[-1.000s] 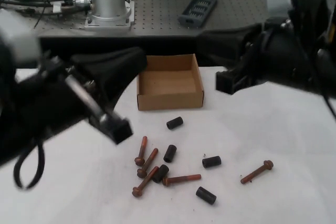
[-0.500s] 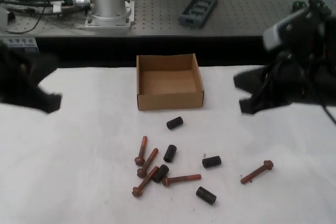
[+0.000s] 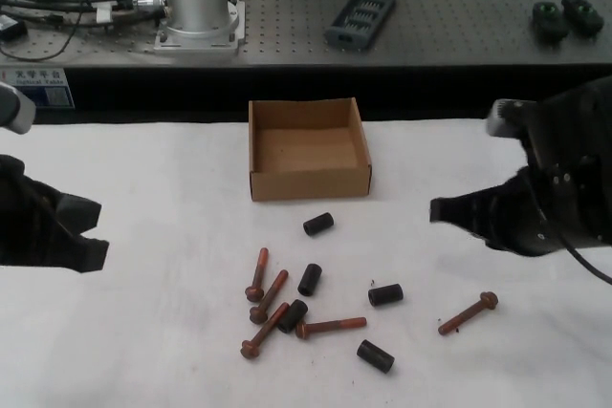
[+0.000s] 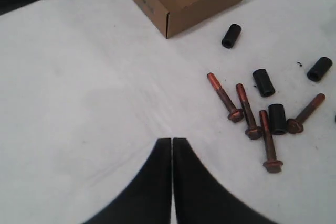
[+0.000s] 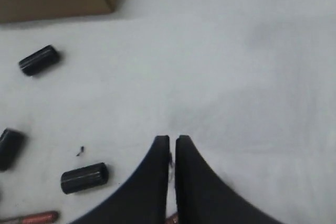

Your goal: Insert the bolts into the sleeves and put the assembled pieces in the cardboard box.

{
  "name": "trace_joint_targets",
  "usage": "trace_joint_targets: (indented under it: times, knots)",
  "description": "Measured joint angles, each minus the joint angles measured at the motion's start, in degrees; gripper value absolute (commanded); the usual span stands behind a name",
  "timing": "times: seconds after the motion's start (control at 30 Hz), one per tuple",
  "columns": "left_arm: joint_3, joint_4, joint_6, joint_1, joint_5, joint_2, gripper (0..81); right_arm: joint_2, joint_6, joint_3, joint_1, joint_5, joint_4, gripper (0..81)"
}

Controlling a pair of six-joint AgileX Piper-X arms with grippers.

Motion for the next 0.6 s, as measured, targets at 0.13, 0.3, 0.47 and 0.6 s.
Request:
trace_joint_targets:
  times: [0.13,0.3,0.47,0.6]
  knots:
    - [0.0,1.24,-3.78,0.0,-0.14,0.0,0.6,0.0,15.1,0.0,1.71,3.6,5.07,8.3]
    - [0.0,4.99,-8.2,0.0,-0.14,0.0,0.6,0.0,21.29,0.0,4.14,3.88,7.18,27.9]
    - [0.0,10.34,-9.4,0.0,-0.14,-0.89,0.6,0.91,29.01,0.0,5.36,4.36,8.03,26.5]
    - [0.0,11.96,-9.4,0.0,-0.14,-4.24,0.6,3.61,32.93,0.0,5.44,3.93,8.12,26.5]
